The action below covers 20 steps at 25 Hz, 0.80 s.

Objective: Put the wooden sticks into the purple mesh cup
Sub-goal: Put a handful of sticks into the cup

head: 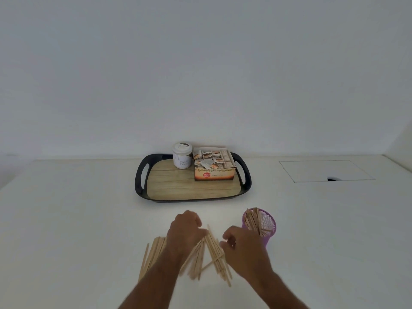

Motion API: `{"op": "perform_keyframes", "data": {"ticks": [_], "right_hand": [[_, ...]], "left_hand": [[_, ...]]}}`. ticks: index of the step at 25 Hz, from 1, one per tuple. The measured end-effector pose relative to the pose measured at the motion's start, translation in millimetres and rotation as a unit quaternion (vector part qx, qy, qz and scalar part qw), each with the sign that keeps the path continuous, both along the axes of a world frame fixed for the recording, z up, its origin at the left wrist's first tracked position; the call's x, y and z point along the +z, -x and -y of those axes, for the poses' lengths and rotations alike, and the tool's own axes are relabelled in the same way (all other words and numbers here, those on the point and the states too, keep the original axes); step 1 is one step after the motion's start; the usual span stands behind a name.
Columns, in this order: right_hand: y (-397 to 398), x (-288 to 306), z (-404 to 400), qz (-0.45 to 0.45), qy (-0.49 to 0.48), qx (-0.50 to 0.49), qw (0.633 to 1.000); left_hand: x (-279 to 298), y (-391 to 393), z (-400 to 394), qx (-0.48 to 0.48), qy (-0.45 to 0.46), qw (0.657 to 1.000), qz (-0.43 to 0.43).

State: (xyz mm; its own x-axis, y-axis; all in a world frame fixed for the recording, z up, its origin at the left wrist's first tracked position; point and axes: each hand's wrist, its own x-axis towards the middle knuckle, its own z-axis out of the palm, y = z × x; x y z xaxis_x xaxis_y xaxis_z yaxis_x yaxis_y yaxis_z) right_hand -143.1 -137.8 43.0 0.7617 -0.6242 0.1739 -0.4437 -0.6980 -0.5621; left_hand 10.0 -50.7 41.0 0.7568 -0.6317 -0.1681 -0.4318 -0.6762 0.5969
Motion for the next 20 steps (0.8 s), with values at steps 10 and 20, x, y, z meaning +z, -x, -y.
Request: {"op": "perform_keyframes", "data": {"ticks": [10,20], "right_hand": [[-20.1,-30.6,-13.0,-0.248,-0.021,-0.036,0.968],[-28.1,-37.1,-3.0,-0.256,-0.016,-0.035,0.966]], "left_hand": [[-15.5,15.3,-20.3,-0.044,-0.149,0.986,0.067],[-25.8,7.3,-21.6,-0.027,-0.146,0.987,0.057]]}}
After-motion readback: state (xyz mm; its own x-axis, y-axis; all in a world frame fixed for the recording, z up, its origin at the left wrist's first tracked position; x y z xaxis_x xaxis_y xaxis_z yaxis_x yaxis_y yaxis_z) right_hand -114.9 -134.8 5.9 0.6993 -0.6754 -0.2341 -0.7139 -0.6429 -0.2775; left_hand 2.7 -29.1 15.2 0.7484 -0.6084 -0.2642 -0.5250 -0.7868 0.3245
